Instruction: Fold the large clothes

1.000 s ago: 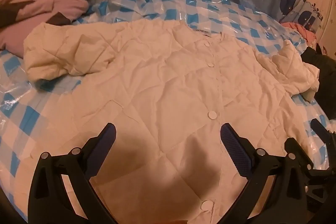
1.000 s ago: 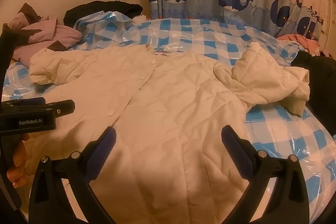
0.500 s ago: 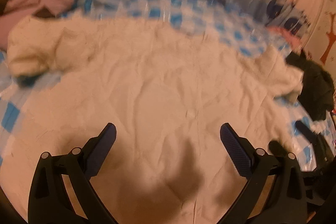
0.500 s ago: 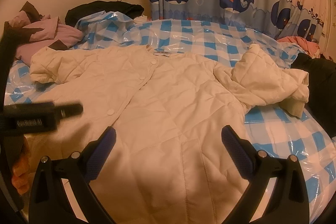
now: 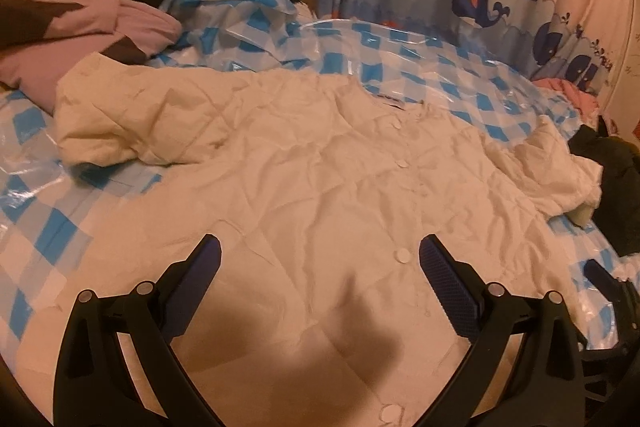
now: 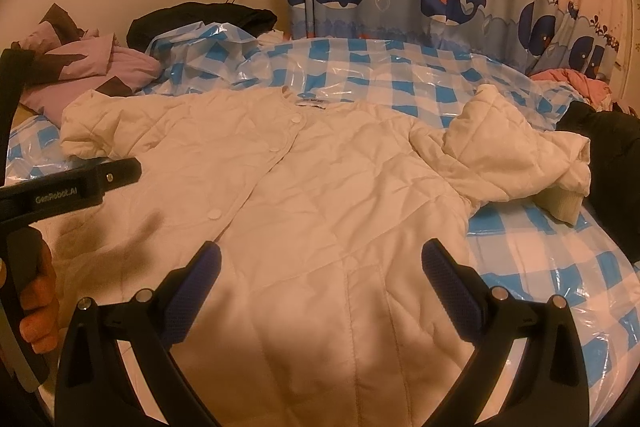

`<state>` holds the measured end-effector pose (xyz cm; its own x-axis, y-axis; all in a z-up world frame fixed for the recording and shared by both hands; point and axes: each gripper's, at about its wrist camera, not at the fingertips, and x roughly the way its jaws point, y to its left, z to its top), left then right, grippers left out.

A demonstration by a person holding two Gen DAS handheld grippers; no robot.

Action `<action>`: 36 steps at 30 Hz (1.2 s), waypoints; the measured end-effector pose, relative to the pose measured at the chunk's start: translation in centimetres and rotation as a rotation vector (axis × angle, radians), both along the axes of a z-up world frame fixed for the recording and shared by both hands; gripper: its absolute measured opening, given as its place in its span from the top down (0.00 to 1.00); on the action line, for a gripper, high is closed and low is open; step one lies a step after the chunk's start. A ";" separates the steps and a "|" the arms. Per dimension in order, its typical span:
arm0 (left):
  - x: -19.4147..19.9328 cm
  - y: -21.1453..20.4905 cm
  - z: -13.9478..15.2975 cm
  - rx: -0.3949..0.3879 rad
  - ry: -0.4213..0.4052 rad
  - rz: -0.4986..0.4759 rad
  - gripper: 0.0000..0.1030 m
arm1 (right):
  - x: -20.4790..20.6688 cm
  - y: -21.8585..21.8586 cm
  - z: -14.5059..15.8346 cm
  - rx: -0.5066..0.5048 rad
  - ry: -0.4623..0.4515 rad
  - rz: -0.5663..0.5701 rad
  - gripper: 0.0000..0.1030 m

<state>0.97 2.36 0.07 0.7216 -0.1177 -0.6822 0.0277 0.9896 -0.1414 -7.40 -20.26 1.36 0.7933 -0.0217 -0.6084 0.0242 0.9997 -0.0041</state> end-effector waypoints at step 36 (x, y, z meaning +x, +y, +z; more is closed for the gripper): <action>0.2 -1.6 -1.3 0.036 0.054 -0.058 0.07 | -0.2 0.1 0.0 0.038 0.015 0.033 0.06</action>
